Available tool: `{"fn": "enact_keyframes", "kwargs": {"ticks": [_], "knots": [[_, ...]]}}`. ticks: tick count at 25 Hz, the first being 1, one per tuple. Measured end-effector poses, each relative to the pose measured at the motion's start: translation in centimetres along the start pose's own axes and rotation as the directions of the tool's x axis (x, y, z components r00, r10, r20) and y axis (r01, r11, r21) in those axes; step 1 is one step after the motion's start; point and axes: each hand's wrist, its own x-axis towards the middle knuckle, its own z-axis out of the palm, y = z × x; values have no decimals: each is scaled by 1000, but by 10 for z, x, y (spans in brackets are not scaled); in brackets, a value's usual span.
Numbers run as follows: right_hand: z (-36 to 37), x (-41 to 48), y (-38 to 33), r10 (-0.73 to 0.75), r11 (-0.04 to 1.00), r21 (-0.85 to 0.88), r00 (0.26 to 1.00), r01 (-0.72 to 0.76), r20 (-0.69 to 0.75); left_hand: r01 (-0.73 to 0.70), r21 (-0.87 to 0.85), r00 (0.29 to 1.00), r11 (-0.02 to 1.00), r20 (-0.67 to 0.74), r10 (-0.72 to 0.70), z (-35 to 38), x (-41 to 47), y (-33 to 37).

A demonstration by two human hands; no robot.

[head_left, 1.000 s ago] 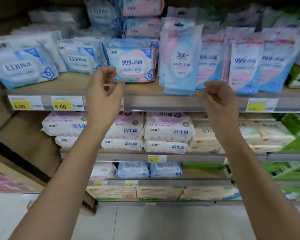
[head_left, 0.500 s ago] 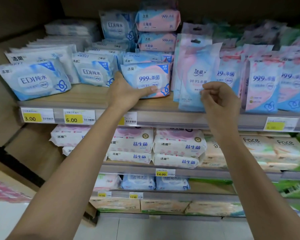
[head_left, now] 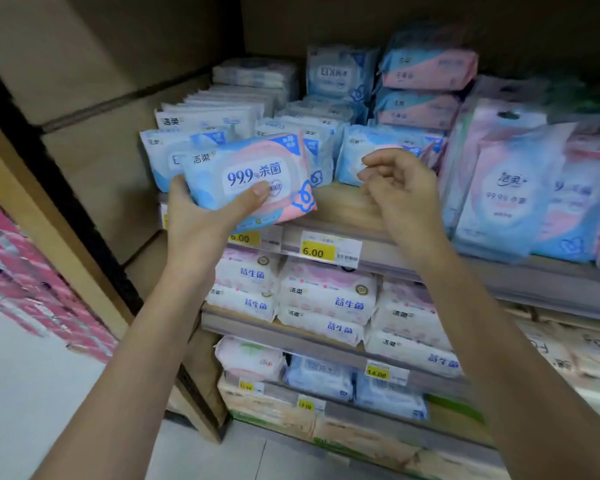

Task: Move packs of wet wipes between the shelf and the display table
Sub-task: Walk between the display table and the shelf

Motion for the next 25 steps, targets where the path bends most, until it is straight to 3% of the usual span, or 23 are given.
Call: {"fn": "enact_keyframes", "kwargs": {"ticks": [4,9,19,22,25], "knots": [[81,33,-1,78,996,30,960,-89,269,75,-41,990,996,-117,-79,-66,-26,-4],[173,68,-3,225,973,-145,883,-180,411,125,17,972,992,-205,-119,-116,-47,-9],[206,62,2,220,975,-75,927,-207,302,159,38,962,987,-231,-146,-148,-53,-9],[188,50,-17,125,989,42,952,-142,280,148,30,961,989,-241,-136,-146,-58,-1],[157,19,-33,56,961,232,932,-147,358,156,42,962,987,-233,-142,-150,-74,5]]}}
